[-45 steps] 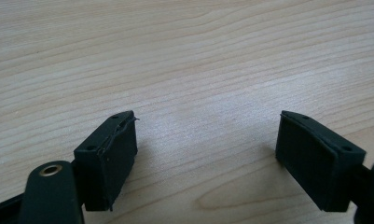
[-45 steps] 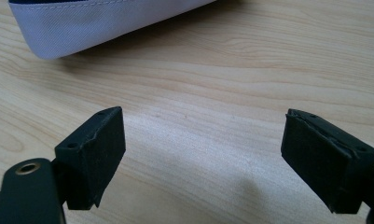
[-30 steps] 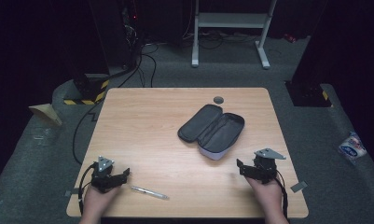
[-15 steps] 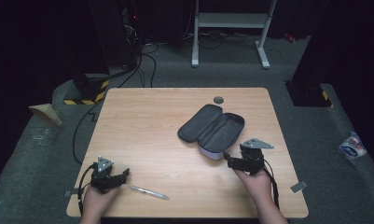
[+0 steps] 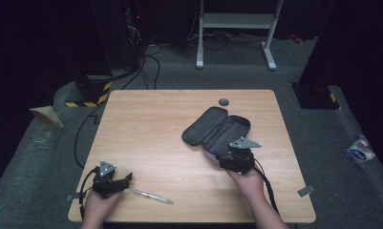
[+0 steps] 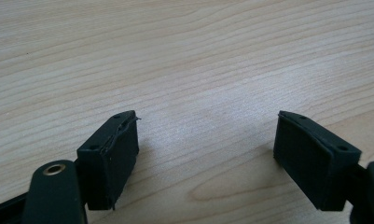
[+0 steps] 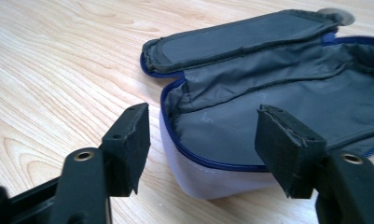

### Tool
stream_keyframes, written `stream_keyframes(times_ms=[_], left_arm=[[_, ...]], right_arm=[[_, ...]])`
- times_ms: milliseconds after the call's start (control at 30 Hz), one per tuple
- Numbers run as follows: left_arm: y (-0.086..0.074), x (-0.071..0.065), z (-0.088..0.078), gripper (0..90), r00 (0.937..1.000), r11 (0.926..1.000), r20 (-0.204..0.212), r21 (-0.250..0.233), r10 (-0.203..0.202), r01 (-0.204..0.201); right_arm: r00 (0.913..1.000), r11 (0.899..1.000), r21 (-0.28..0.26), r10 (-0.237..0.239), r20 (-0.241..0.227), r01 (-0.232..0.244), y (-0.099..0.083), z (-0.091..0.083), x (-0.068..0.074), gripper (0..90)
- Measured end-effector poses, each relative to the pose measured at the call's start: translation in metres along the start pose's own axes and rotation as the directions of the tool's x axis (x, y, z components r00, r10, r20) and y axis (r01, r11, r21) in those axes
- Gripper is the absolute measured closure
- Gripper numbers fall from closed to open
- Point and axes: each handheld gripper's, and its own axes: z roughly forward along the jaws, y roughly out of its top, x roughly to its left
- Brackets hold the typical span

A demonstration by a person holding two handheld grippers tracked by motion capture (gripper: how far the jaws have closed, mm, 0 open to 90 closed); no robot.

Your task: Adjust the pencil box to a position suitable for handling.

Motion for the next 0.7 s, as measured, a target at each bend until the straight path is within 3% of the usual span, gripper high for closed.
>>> stream_keyframes(times_ms=[133, 167, 400, 567, 700], left_arm=[[0.0, 0.0, 0.0, 22.1, 1.0, 1.0, 0.003, -0.001, -0.005, 0.005], [0.0, 0.0, 0.0, 22.1, 1.0, 1.0, 0.003, 0.0, -0.001, 0.001], [0.0, 0.0, 0.0, 22.1, 0.9999, 1.0, 0.008, 0.003, 0.007, -0.007], [0.0, -0.001, 0.0, 22.2, 1.0, 1.0, 0.006, 0.0, 0.007, -0.007], [0.0, 0.0, 0.0, 22.2, 0.9999, 1.0, 0.007, 0.001, 0.008, -0.008]], right_arm=[[1.0, 1.0, 0.015, -0.001, -0.007, 0.002, -0.001, 0.005, 0.002, 42.1], [0.9999, 1.0, 0.013, -0.012, -0.008, 0.013, -0.001, 0.008, 0.003, 46.8], [0.9986, 0.998, 0.033, -0.051, -0.015, 0.051, -0.004, 0.016, 0.012, 57.2], [0.9959, 0.996, 0.035, -0.086, -0.029, 0.087, -0.009, 0.02, 0.023, 77.3], [0.9949, 0.995, 0.031, -0.092, -0.042, 0.094, -0.013, 0.024, 0.032, 83.9]])
